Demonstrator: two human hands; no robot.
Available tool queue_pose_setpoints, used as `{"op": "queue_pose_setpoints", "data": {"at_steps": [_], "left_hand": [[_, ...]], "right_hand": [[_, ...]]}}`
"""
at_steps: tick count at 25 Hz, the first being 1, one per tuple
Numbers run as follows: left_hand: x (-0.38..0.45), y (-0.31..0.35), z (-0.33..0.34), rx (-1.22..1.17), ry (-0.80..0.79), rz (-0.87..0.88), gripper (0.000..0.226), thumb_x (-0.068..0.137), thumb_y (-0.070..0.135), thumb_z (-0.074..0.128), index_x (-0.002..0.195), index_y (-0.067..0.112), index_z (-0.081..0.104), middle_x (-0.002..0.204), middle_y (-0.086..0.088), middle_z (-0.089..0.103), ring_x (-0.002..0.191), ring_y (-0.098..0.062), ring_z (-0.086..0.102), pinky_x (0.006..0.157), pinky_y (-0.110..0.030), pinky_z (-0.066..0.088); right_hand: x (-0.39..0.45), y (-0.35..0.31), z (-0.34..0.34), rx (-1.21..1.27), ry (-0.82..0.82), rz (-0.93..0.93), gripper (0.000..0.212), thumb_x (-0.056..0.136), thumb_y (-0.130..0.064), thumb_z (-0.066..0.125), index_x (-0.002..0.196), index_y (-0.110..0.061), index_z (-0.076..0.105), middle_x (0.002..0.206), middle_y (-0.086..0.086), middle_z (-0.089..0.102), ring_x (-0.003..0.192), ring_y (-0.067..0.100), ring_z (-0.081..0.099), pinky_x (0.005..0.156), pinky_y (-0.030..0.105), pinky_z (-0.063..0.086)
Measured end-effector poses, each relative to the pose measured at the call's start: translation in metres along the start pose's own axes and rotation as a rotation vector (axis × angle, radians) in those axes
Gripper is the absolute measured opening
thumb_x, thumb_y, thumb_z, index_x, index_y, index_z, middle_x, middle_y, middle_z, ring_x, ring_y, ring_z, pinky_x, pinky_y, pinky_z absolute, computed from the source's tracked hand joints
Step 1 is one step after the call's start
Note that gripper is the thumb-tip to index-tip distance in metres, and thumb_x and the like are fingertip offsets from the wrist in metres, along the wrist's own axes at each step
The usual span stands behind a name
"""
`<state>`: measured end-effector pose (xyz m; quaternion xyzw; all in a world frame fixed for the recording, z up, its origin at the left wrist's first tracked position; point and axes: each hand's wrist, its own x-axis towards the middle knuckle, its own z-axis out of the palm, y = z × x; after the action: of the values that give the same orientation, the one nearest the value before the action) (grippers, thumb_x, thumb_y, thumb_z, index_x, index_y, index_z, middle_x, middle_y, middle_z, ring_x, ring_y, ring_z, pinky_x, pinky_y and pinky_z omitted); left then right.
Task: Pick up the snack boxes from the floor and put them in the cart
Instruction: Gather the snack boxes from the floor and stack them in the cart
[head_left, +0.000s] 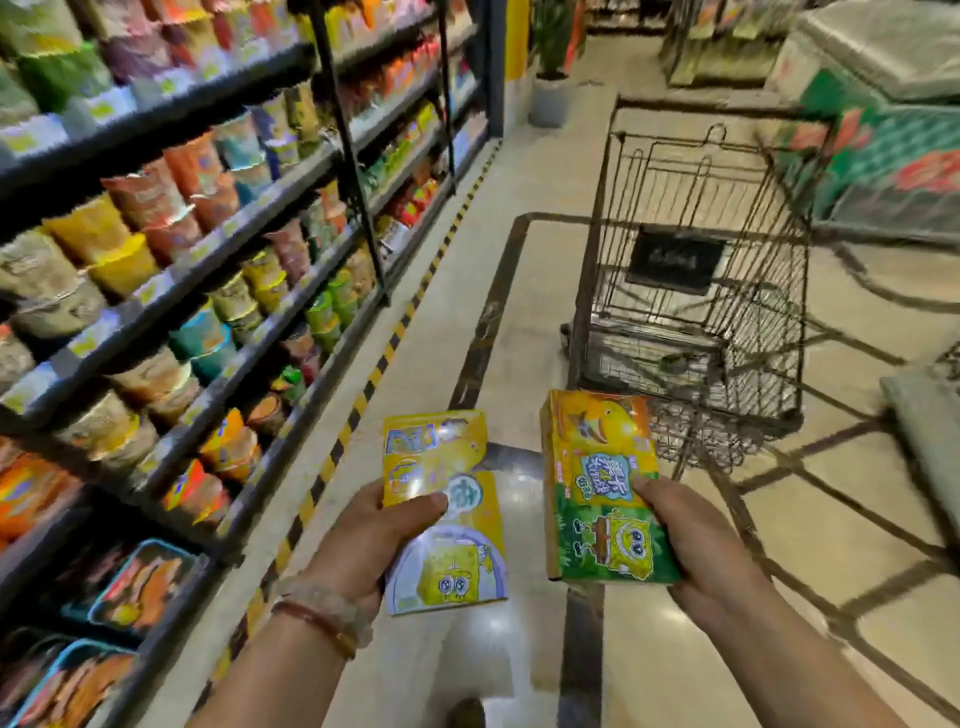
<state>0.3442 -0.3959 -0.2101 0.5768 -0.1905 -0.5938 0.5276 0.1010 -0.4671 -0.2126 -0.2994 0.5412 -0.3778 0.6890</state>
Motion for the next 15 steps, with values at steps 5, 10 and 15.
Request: {"op": "queue_pose_setpoints", "data": {"at_steps": [5, 10, 15], "left_hand": [[0.081, 0.033, 0.043, 0.114, -0.228, -0.039, 0.023, 0.080, 0.001, 0.061, 0.103, 0.004, 0.065, 0.089, -0.017, 0.073, 0.072, -0.030, 0.071, 0.056, -0.035, 0.057], [0.149, 0.042, 0.104, 0.140, -0.323, -0.140, 0.049, 0.068, 0.011, 0.066, 0.116, 0.000, 0.061, 0.104, -0.023, 0.069, 0.092, -0.042, 0.067, 0.078, -0.050, 0.056], [0.219, 0.042, 0.183, 0.157, -0.340, -0.188, 0.050, 0.064, 0.011, 0.068, 0.113, 0.000, 0.061, 0.102, -0.026, 0.069, 0.088, -0.043, 0.067, 0.068, -0.048, 0.058]], "right_hand": [[0.031, -0.016, -0.003, 0.105, 0.127, -0.013, 0.018, 0.093, -0.016, 0.053, 0.099, -0.005, 0.066, 0.089, 0.015, 0.074, 0.068, 0.025, 0.072, 0.061, 0.036, 0.059], [0.065, -0.045, -0.041, 0.183, 0.262, -0.045, 0.022, 0.095, -0.018, 0.051, 0.107, -0.004, 0.063, 0.099, 0.017, 0.072, 0.084, 0.034, 0.071, 0.082, 0.048, 0.055], [0.127, -0.086, -0.102, 0.198, 0.379, -0.071, 0.021, 0.094, -0.018, 0.054, 0.107, -0.003, 0.061, 0.098, 0.017, 0.072, 0.084, 0.033, 0.070, 0.078, 0.046, 0.054]]}}
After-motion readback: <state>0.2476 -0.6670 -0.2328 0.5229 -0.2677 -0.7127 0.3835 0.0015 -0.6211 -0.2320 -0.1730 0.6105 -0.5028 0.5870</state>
